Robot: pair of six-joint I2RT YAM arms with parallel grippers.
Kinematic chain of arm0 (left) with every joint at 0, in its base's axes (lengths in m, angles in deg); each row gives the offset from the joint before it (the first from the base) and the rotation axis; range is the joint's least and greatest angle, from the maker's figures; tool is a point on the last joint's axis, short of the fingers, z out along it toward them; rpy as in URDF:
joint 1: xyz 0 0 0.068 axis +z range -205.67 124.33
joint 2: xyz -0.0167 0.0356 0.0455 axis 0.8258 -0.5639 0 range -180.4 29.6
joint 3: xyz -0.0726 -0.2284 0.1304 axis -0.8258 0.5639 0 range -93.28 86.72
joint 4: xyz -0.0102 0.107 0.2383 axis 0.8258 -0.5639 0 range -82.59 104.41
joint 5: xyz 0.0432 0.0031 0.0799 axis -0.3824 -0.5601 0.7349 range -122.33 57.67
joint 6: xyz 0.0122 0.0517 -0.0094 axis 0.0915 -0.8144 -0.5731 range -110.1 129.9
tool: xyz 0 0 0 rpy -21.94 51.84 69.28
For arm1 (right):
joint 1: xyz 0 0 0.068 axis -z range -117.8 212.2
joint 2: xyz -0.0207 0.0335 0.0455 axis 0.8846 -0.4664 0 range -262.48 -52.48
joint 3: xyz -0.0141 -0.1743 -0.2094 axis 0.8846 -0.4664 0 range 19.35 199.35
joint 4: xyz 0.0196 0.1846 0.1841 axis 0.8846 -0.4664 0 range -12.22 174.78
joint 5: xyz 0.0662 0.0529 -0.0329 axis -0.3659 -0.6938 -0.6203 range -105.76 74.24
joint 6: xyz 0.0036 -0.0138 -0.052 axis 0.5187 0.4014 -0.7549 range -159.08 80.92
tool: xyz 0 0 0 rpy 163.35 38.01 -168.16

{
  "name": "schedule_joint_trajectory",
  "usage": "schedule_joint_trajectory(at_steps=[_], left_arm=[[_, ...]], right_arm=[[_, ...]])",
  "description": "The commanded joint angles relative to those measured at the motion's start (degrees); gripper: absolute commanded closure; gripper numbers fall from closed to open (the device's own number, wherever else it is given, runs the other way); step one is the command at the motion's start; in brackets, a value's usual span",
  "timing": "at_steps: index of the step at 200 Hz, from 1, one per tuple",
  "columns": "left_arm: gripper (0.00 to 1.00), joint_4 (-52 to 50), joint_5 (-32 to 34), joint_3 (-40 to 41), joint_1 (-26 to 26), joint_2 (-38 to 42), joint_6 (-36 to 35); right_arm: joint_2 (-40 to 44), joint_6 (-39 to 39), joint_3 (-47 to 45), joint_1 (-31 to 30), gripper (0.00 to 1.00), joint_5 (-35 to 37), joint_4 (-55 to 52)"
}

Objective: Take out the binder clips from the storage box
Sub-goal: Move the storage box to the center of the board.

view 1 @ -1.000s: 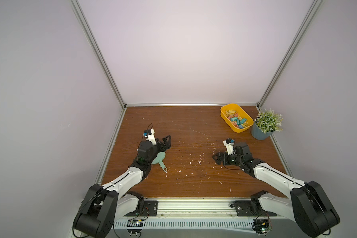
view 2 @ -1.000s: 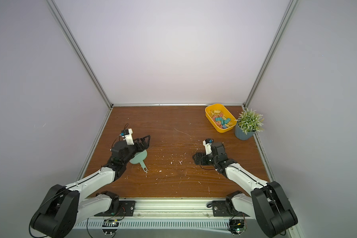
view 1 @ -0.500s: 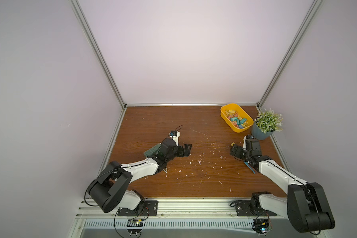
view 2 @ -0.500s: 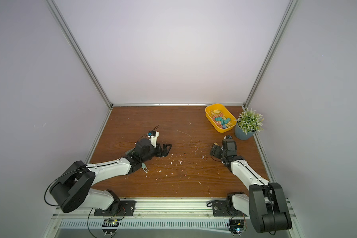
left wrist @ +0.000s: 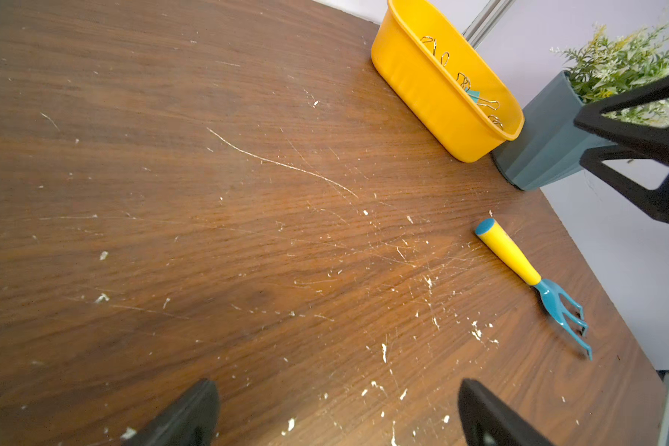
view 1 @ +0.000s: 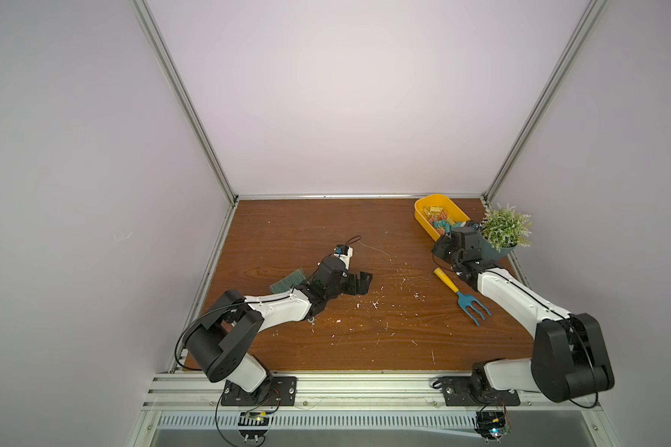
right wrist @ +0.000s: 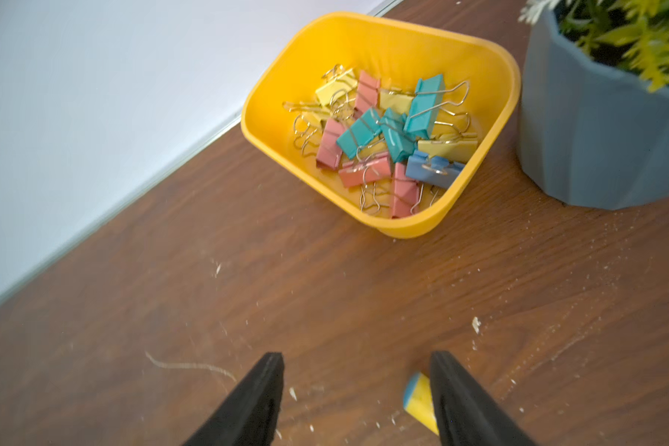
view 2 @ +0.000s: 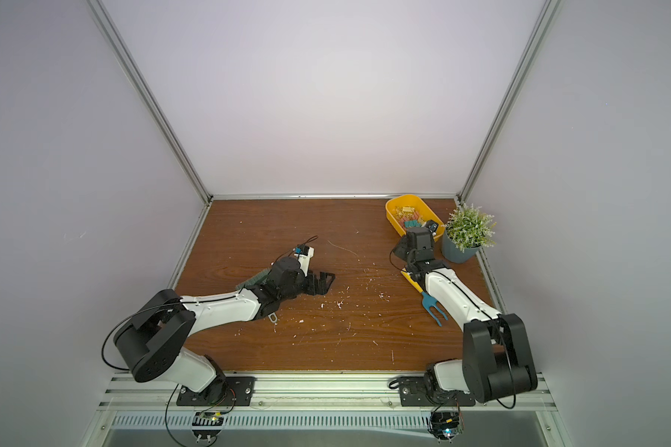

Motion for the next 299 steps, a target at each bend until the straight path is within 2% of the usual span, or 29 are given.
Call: schedule_joint_trajectory(at_steps=[1,23,57,126,204,246,299], left_arm=[[0.00,-1.8,1.0,-1.4,-0.4,0.0,-1.1],[0.01,-2.3,1.3,-1.4,-0.4,0.0,-1.6],[0.01,-3.6,1.8,-1.7,-0.4,0.1,-2.2],[0.00,-4.6,0.7,-1.1,-0.4,0.1,-2.3],[0.00,-5.3,0.9,-1.6,-0.4,0.0,-1.9],[0.01,-5.7,0.2,-1.8,-0.4,-0.2,-2.3],[0.01,-5.8,-0.1,-2.4,-0.4,-1.1,-2.0]], right_arm=[[-3.1,7.5,3.4,0.1,0.39,8.5,-2.6],[-6.0,11.8,5.1,0.6,0.47,12.7,-3.3],[-11.5,11.3,10.5,1.7,0.48,12.4,-4.7],[-19.6,15.3,18.6,4.4,0.52,13.2,-10.6],[-23.2,15.6,19.3,4.7,0.58,11.3,-10.4],[-24.0,13.5,19.7,4.7,0.63,10.6,-9.9],[-24.1,9.6,19.6,4.6,0.69,5.8,-8.2]])
